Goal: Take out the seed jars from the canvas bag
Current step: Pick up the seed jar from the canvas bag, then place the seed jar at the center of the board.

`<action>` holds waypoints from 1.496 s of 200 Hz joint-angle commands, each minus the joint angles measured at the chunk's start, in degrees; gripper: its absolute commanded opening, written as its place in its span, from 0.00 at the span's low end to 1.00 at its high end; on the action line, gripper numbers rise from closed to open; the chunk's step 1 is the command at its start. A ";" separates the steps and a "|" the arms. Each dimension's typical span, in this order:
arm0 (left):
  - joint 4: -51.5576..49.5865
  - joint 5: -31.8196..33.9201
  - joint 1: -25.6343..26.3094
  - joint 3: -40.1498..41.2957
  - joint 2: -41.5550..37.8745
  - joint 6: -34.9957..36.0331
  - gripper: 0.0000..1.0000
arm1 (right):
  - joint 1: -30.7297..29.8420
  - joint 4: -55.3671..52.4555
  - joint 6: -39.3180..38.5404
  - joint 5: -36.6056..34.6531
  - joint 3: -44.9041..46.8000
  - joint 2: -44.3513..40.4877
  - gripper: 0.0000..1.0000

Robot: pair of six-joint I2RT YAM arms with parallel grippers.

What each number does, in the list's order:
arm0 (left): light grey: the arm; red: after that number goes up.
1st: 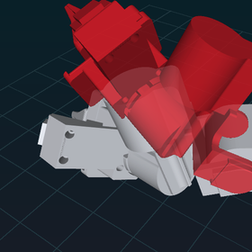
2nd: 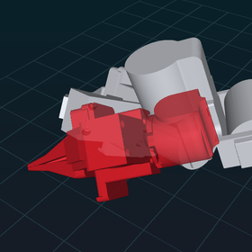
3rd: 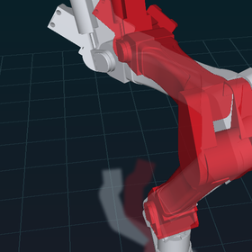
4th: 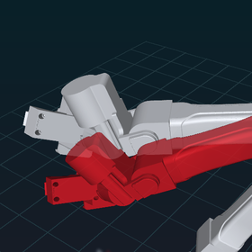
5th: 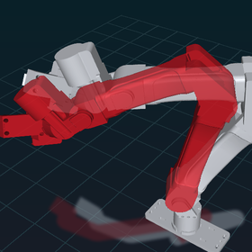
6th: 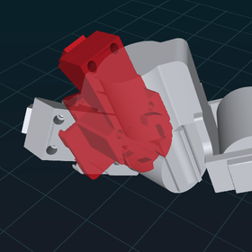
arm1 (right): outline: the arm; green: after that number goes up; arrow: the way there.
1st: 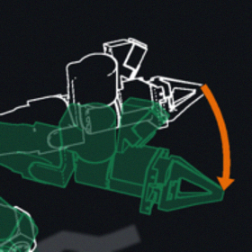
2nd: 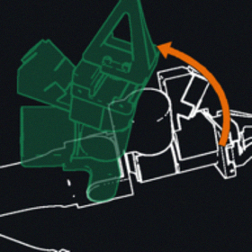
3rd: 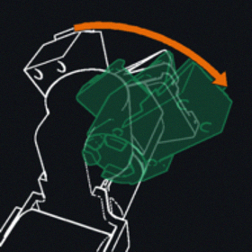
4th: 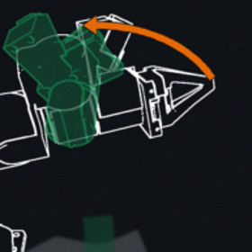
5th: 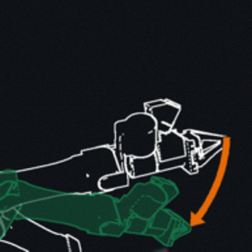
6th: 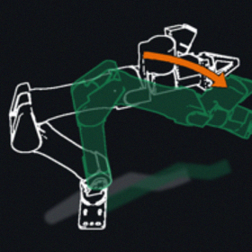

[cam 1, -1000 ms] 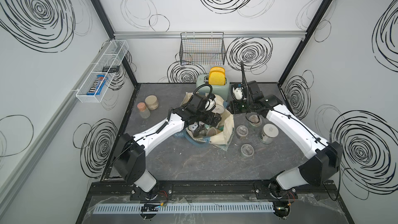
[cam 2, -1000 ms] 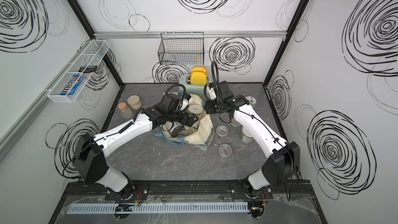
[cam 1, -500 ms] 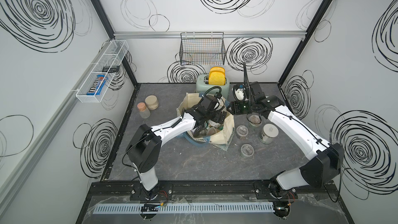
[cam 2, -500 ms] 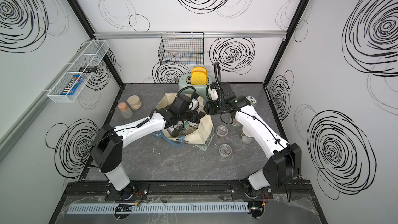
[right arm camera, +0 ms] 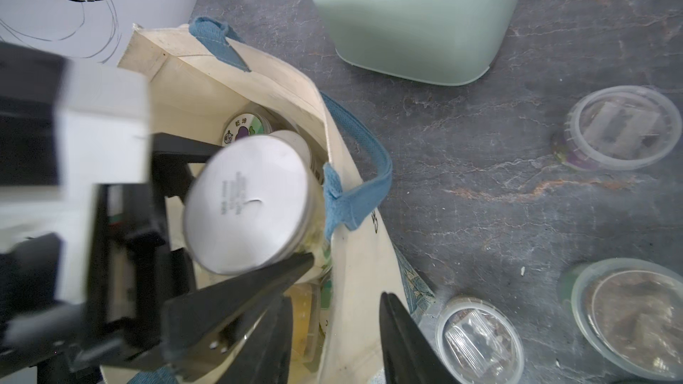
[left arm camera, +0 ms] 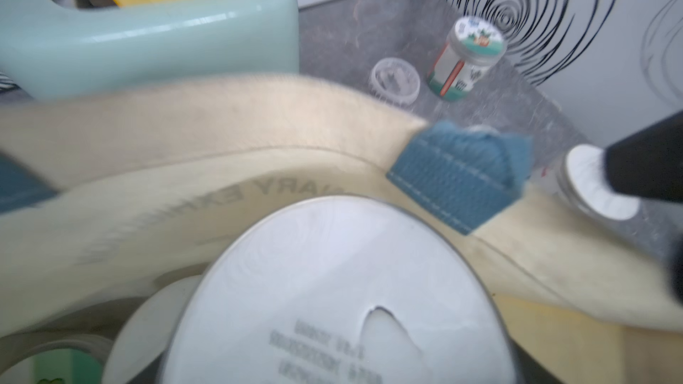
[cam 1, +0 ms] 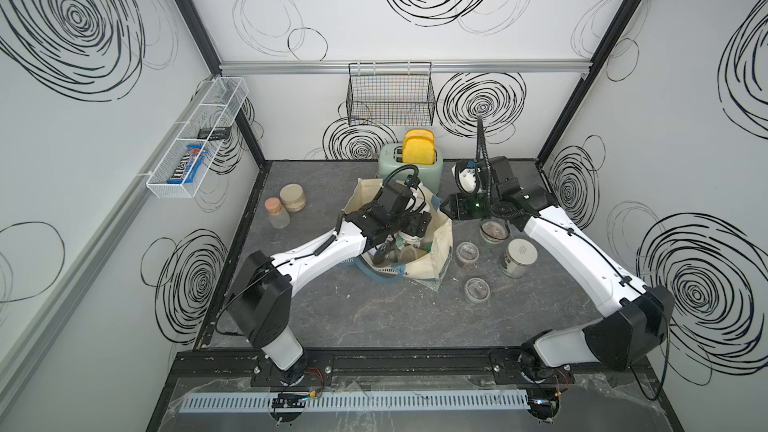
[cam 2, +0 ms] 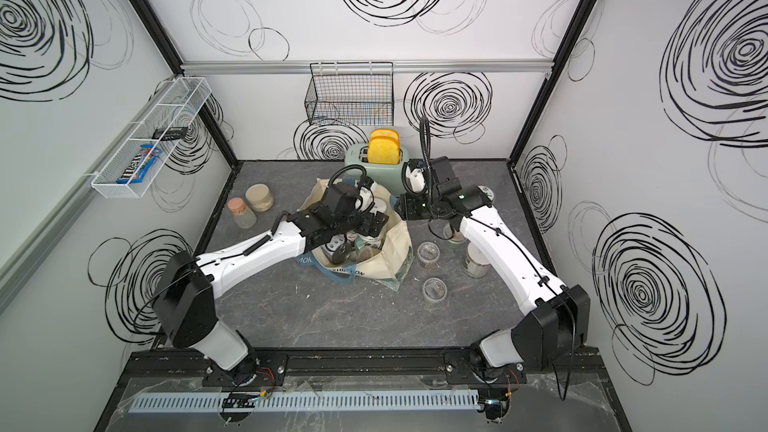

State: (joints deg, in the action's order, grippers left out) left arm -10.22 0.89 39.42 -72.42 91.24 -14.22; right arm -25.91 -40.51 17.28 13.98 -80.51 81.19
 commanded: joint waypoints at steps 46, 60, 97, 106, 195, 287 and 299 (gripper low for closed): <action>3.24 5.04 -15.10 6.67 -21.10 -8.08 0.48 | 0.66 -2.72 -1.31 0.19 -0.77 -3.58 0.43; 3.78 5.35 -20.87 11.06 -25.79 -10.03 0.48 | 0.70 -3.23 -1.64 -0.05 -0.75 -3.91 0.43; 6.78 7.08 -35.46 22.09 -32.48 -15.47 0.48 | 0.87 -4.22 -2.25 0.35 0.32 -5.12 0.43; 7.89 8.82 -37.57 24.12 -32.17 -15.78 0.48 | 0.87 -4.25 -2.25 0.26 0.76 -5.48 0.43; 23.82 27.64 -43.68 33.89 -18.28 -18.15 0.54 | 0.87 -5.77 -2.46 0.78 0.97 -6.67 0.43; 22.56 28.36 -44.82 34.10 -8.15 -20.37 0.79 | 0.69 -4.45 -2.34 2.46 1.94 -6.22 0.43; 21.20 28.03 -44.87 33.58 -8.10 -21.11 0.90 | 0.61 -4.38 -2.36 2.61 1.94 -6.39 0.43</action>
State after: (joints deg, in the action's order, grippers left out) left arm 10.33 27.11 -4.95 -36.27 82.59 -32.84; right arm -25.17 -44.73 15.38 15.49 -79.33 75.26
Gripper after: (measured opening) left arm 0.884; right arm 0.428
